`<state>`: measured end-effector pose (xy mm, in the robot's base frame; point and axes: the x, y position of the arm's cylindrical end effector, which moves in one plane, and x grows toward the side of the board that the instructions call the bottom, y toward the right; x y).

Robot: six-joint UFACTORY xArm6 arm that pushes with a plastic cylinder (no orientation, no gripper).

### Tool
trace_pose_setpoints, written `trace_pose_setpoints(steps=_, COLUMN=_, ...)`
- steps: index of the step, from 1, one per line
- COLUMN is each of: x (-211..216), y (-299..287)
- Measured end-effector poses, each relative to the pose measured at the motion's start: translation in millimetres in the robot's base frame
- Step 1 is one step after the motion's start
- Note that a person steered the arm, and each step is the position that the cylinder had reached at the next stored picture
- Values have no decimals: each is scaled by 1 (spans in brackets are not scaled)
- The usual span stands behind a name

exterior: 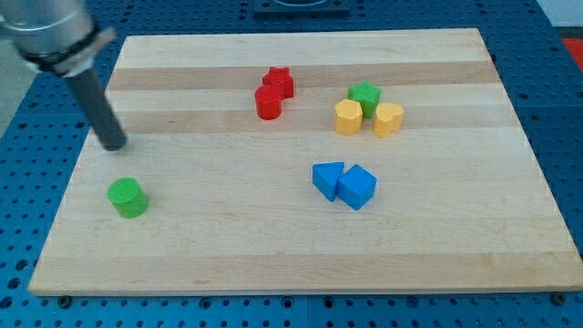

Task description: Move the green circle towards the center of the board

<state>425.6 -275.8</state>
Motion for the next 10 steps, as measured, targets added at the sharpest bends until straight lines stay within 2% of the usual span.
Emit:
trace_pose_setpoints(steps=1, x=0, y=-29)
trace_pose_setpoints(steps=2, x=30, y=-29)
trace_pose_setpoints(steps=3, x=86, y=-28)
trace_pose_setpoints(steps=5, x=121, y=-9)
trace_pose_setpoints(steps=8, x=68, y=112)
trace_pose_setpoints(steps=10, x=1, y=200)
